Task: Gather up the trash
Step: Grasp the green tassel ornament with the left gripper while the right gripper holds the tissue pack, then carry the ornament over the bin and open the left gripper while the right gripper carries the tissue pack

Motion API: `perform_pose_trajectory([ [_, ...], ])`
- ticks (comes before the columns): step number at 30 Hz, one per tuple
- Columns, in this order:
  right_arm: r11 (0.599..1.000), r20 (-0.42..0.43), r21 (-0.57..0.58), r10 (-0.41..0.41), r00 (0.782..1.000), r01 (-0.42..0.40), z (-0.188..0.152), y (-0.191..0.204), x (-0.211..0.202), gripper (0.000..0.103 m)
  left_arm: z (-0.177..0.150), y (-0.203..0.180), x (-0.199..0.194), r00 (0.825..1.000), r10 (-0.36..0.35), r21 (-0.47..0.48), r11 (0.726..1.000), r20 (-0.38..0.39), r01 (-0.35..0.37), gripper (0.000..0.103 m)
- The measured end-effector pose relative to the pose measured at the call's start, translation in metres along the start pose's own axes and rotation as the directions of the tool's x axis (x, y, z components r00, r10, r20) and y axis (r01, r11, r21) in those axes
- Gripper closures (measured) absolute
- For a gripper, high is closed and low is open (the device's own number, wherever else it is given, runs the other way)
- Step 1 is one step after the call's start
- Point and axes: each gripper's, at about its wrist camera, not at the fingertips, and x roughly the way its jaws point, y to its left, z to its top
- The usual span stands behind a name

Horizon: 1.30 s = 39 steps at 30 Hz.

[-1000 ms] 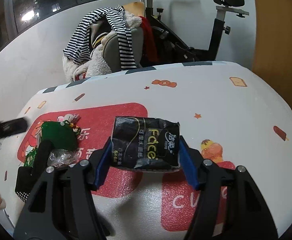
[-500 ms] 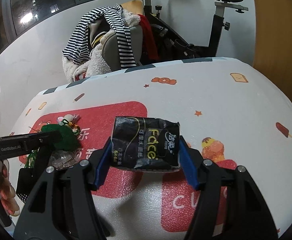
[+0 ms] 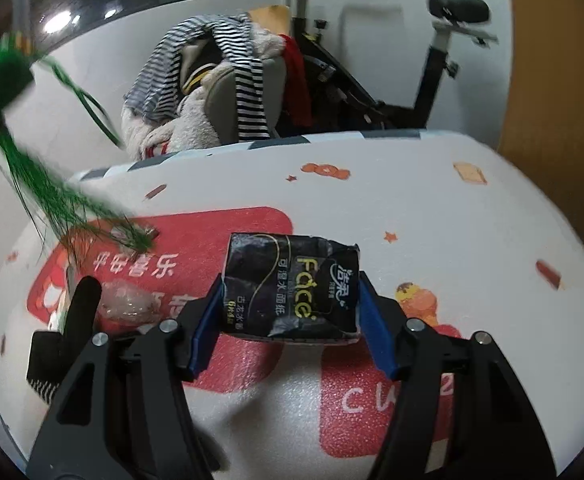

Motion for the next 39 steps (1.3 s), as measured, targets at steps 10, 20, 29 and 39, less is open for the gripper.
perform_pose_trajectory([
  [10, 0.986, 0.104, -0.015, 0.169, 0.980, -0.169, -0.001, 0.026, -0.101, 0.040, -0.052, -0.021, -0.097, 0.999, -0.033, 0.051, 0.998, -0.003, 0.033, 0.069],
  [20, 0.967, 0.133, 0.013, 0.249, 0.959, -0.253, -0.053, 0.044, -0.200, 0.040, -0.143, -0.042, -0.161, 0.999, -0.037, 0.102, 0.994, -0.033, 0.040, 0.068],
  [29, 0.961, 0.148, 0.026, 0.268, 0.952, -0.274, -0.098, 0.051, -0.256, 0.040, -0.218, -0.054, -0.186, 0.992, -0.064, 0.159, 0.984, -0.111, 0.081, 0.068],
  [39, 0.969, 0.126, 0.001, 0.246, 0.961, -0.248, -0.125, 0.049, -0.275, 0.040, -0.285, -0.044, -0.149, 0.958, 0.015, 0.200, 0.979, -0.287, 0.044, 0.067],
])
